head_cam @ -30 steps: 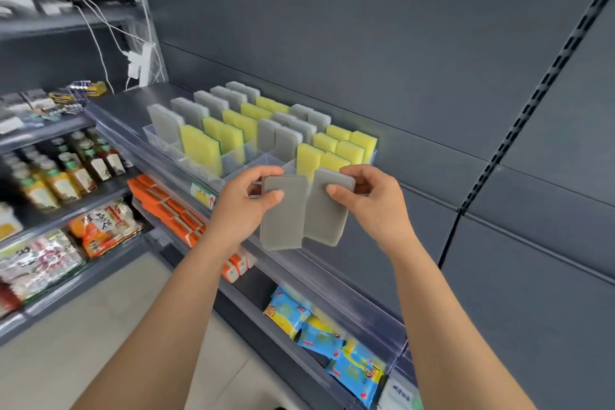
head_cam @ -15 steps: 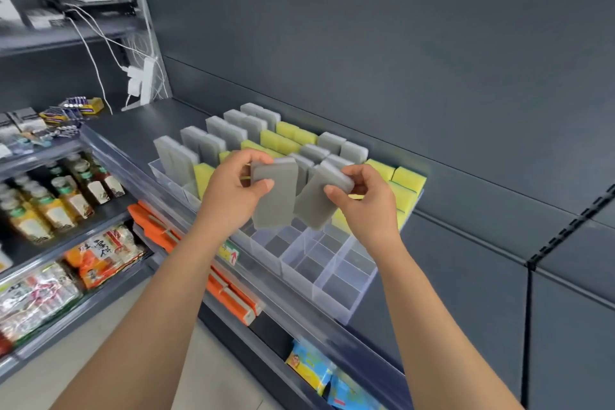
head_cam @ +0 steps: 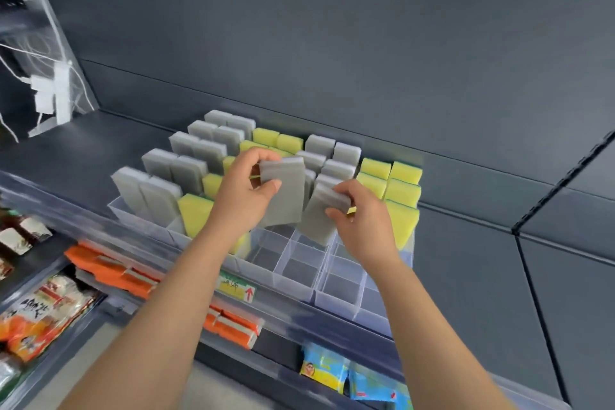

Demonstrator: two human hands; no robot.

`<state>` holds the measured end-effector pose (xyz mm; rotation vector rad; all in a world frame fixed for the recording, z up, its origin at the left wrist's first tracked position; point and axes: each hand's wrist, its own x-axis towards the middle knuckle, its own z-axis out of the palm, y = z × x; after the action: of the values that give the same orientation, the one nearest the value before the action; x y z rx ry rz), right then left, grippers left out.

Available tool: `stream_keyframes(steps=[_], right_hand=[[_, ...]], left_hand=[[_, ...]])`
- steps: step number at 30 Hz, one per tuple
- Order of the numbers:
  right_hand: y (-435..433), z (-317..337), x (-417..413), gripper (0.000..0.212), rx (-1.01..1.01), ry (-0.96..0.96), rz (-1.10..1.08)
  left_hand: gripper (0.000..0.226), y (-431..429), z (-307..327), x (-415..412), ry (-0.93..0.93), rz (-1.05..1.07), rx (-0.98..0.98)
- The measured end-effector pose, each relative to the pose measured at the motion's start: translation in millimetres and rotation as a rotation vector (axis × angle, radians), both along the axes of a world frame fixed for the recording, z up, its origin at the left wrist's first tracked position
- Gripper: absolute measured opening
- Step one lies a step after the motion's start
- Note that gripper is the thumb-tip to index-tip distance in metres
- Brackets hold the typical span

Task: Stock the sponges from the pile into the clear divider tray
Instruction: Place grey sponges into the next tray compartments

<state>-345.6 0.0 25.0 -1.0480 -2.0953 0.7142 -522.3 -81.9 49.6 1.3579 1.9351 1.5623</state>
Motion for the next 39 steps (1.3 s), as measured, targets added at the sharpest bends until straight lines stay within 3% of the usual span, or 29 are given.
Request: stream_keyframes(steps=[5,17,30,39], right_hand=[[-11,-4,-17,0.027,0.159,-0.167,-0.031],[-15,-20,-28,0.028,0.04,-0.284,-0.155],[-7,-21,-28,0.028,0.035,-0.296,-0.127],[-9,-22,-26,0.029,0.061,-0.3,-0.109]], left_hand=[[0.044,4,-2,-16,0.082,-0.123,-0.013],[0.044,18,-20,-30,0.19,-0.299,-0.119],[0.045,35,-21,-36,0.774,-0.288,-0.333],[0.044,35,-31,-37,0.91,-0.312,-0.358]])
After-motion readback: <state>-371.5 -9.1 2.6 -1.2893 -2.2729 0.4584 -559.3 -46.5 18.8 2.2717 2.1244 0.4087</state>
